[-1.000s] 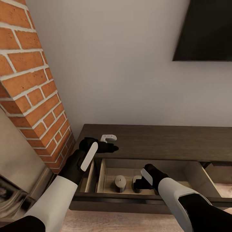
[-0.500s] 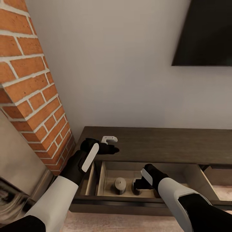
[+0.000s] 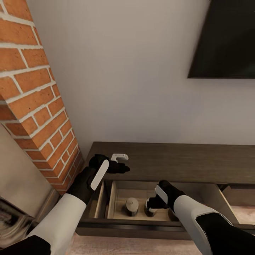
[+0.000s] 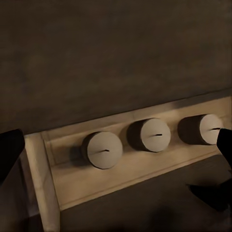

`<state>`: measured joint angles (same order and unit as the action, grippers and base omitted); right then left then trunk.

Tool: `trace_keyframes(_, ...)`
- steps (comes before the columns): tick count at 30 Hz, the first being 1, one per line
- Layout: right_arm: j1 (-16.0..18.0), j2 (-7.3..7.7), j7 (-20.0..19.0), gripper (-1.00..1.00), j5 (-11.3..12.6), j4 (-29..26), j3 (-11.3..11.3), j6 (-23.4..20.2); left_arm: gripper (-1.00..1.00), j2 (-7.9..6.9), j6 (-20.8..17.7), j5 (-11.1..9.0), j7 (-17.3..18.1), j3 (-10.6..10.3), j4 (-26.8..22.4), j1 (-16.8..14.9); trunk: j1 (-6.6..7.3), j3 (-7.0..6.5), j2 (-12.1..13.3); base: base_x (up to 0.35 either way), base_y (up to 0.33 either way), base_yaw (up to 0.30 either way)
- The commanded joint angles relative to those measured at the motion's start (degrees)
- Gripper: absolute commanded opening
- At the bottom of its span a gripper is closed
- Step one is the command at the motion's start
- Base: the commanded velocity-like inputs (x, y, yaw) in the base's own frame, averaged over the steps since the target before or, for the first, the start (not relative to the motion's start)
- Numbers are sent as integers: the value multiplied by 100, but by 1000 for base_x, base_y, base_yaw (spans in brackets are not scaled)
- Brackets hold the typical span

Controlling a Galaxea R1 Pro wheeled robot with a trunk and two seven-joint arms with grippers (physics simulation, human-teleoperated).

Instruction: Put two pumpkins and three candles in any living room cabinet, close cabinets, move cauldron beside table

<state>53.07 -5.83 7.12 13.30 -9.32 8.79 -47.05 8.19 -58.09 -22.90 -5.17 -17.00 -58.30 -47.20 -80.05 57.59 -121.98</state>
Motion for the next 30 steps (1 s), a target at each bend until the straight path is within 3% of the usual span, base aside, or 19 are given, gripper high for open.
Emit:
trace_keyframes(1,1,2,43,100,62,-8,31,-42,100,-1,-18,-57,-54,-6,8,-4,23,-14,40,0,0,0)
trace_keyframes(30,0,6,-6,100,35,0,49,3,100,-1,17,-32,-105,-6,614,-7,660,-534,1203,0,0,0)
